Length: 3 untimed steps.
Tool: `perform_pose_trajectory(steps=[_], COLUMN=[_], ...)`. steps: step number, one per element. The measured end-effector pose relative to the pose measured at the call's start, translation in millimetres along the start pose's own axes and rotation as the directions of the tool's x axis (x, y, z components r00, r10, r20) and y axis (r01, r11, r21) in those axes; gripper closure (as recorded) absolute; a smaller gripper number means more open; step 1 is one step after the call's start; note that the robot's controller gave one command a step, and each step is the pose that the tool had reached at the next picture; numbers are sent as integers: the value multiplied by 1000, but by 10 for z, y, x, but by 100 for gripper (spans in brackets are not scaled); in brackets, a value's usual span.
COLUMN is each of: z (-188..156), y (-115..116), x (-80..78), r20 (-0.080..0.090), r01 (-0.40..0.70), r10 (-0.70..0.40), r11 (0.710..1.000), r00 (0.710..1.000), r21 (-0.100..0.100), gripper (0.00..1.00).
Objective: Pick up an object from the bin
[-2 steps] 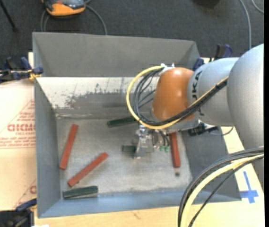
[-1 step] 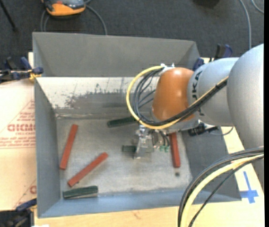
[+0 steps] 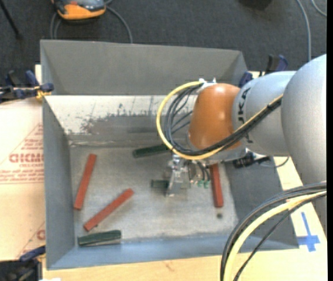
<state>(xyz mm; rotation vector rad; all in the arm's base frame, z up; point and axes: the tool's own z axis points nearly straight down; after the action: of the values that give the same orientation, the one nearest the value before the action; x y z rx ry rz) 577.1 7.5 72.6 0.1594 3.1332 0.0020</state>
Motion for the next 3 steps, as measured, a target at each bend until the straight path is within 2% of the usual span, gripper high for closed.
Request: perform_pose_trajectory(steps=[3], z=[-160], y=[-2], x=[1], r20=[-2], r01=[0], r10=[0], r11=[1000], r00=[1000], r21=[0], gripper=[100])
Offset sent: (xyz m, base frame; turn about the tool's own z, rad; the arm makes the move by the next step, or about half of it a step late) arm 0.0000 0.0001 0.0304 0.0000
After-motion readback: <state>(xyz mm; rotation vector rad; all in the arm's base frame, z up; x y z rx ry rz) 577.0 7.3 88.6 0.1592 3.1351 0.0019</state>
